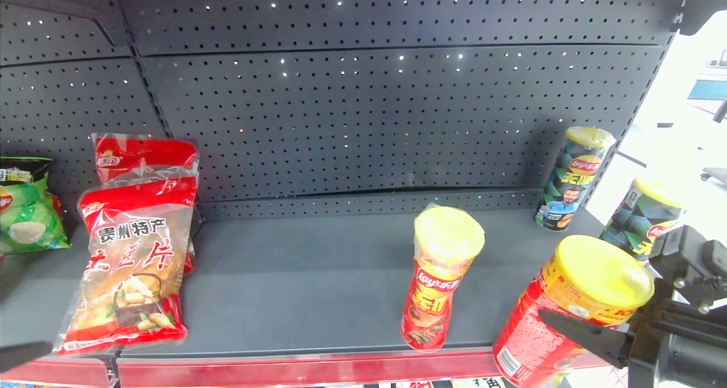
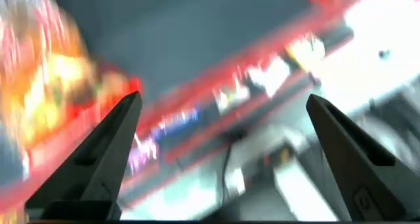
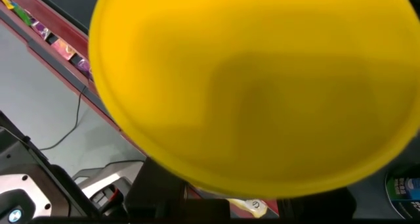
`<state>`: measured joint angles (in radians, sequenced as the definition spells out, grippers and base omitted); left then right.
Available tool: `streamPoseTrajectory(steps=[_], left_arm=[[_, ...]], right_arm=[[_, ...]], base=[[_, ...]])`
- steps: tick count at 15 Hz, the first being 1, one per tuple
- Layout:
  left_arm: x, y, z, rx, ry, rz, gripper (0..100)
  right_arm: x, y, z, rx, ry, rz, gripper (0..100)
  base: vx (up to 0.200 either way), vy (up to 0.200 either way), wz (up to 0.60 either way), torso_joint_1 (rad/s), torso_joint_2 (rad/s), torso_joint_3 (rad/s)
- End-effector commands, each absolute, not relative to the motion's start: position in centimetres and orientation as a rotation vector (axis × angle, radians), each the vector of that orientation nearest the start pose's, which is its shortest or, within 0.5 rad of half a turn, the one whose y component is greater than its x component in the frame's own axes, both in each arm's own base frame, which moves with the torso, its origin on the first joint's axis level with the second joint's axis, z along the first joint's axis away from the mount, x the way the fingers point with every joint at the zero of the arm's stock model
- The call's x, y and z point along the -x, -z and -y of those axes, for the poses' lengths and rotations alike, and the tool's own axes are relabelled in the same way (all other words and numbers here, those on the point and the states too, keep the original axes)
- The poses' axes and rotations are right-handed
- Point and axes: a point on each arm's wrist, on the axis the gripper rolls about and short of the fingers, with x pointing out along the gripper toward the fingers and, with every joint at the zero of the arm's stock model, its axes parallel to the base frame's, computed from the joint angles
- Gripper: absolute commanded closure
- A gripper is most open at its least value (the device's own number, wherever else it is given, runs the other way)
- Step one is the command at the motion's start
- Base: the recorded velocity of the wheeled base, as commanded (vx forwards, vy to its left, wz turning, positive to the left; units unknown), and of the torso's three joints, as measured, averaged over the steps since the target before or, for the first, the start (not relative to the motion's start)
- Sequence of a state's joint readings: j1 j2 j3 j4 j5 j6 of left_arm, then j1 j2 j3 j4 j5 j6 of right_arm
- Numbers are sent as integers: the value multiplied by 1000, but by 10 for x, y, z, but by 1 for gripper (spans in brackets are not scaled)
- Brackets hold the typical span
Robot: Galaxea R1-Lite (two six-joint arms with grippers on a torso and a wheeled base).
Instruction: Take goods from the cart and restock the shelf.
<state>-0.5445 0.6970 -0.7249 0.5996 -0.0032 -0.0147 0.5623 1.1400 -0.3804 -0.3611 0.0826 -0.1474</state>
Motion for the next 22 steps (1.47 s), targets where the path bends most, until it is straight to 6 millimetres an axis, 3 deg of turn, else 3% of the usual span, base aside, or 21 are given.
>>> streamPoseTrajectory(steps=[1,4,5,7,9,12,14,16,19,22], left_arm=[[32,-202,-19,-123,572,-473,0],[64,-175,-39,-126,572,-496,0],[78,-156,-47,-122,564,-505,0],[82,-132,-41,-52,469,-494,0],[74,-125,-20,79,302,-443,0],[61,-124,-16,81,268,-347,0],[34,-121,-14,146,69,-75,0],[24,-108,-13,149,-15,-36,0],[14,-89,-11,106,-23,29,0],[21,-80,-12,104,106,41,0]], right_arm=[[-125,-169,-81,234,-664,-338,100],[-124,-169,-78,231,-652,-331,100],[-123,-169,-77,230,-652,-333,100],[-122,-168,-76,230,-647,-335,100],[-122,-168,-76,229,-646,-332,100],[-122,-169,-73,226,-633,-329,100],[-120,-169,-71,223,-624,-325,100],[-120,-168,-70,223,-623,-327,100],[-120,-169,-71,222,-622,-321,100],[-120,-170,-70,220,-621,-316,100]], base=[[0,0,0,0,0,0],[0,0,0,0,0,0],[0,0,0,0,0,0],[0,0,0,-1,4,28],[0,0,0,0,0,0],[0,0,0,0,0,0],[0,0,0,0,0,0],[0,0,0,0,0,0],[0,0,0,0,0,0],[0,0,0,0,0,0]])
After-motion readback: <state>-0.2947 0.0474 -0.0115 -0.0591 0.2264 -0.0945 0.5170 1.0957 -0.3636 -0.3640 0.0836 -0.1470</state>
